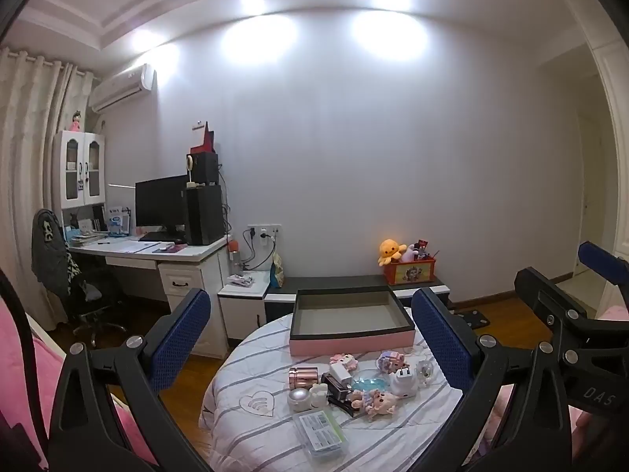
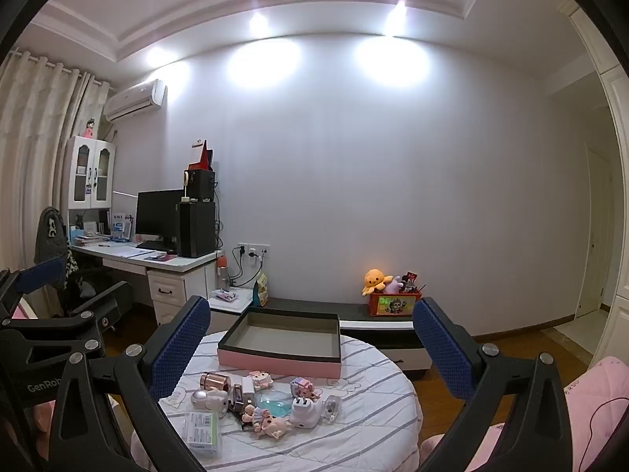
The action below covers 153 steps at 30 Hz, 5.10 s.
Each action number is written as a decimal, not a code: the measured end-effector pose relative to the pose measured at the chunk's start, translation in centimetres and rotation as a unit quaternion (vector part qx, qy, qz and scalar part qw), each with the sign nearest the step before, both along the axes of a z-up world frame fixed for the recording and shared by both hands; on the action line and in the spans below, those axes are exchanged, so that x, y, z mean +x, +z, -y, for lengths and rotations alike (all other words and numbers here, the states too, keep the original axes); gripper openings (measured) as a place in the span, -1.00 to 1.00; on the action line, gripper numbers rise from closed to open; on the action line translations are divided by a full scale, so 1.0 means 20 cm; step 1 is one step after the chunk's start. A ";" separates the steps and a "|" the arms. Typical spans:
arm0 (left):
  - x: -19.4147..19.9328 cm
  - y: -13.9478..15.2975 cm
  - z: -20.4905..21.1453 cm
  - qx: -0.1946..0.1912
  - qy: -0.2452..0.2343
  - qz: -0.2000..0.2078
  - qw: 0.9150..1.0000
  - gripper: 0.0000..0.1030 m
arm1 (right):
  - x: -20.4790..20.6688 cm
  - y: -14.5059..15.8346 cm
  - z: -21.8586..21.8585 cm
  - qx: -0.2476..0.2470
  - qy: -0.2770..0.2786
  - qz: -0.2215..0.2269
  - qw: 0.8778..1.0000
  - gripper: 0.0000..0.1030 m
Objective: Organize rigid objects
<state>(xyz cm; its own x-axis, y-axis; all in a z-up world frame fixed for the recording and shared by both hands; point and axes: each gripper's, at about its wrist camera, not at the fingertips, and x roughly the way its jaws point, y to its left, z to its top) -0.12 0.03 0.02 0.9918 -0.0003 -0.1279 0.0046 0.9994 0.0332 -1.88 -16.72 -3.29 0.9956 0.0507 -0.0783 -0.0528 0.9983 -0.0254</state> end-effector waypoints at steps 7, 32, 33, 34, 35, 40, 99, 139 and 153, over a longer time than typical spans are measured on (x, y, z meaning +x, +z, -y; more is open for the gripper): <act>0.01 0.00 0.00 0.001 -0.001 -0.010 1.000 1.00 | 0.00 0.00 0.00 0.000 0.000 -0.001 1.000 1.00; 0.00 0.00 -0.02 0.003 0.005 -0.006 1.000 1.00 | 0.00 0.00 -0.01 -0.001 -0.001 -0.001 1.000 1.00; 0.00 0.00 -0.01 0.003 0.005 -0.006 1.000 1.00 | -0.01 0.00 -0.01 -0.001 -0.001 -0.001 1.000 1.00; 0.00 0.00 -0.01 0.003 0.004 -0.006 1.000 1.00 | -0.01 0.00 -0.01 -0.001 0.000 0.000 1.000 1.00; 0.00 0.00 -0.01 0.003 0.004 -0.006 1.000 1.00 | 0.00 0.00 0.00 0.000 0.000 -0.001 1.000 1.00; 0.00 0.00 -0.02 0.003 0.005 -0.005 1.000 1.00 | -0.01 0.00 -0.01 -0.001 -0.001 -0.001 1.000 1.00; -0.01 0.00 -0.02 0.002 0.004 -0.007 1.000 1.00 | 0.00 -0.01 0.00 0.001 0.000 -0.003 1.000 1.00; 0.59 -0.76 -0.14 -0.025 -0.001 -0.216 0.976 1.00 | 0.46 -0.50 0.06 0.007 -0.003 -0.139 0.990 1.00; 0.79 -1.23 -0.01 0.004 0.015 -0.339 0.940 0.86 | 0.72 -0.91 0.19 0.008 -0.014 -0.249 0.968 1.00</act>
<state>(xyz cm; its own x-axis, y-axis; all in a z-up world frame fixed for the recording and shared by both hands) 15.64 0.28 -24.54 0.6811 0.0298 -0.7316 -0.0012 0.9992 0.0396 12.49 -20.46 -21.54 0.8360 0.0295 -0.5480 -0.0271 0.9996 0.0124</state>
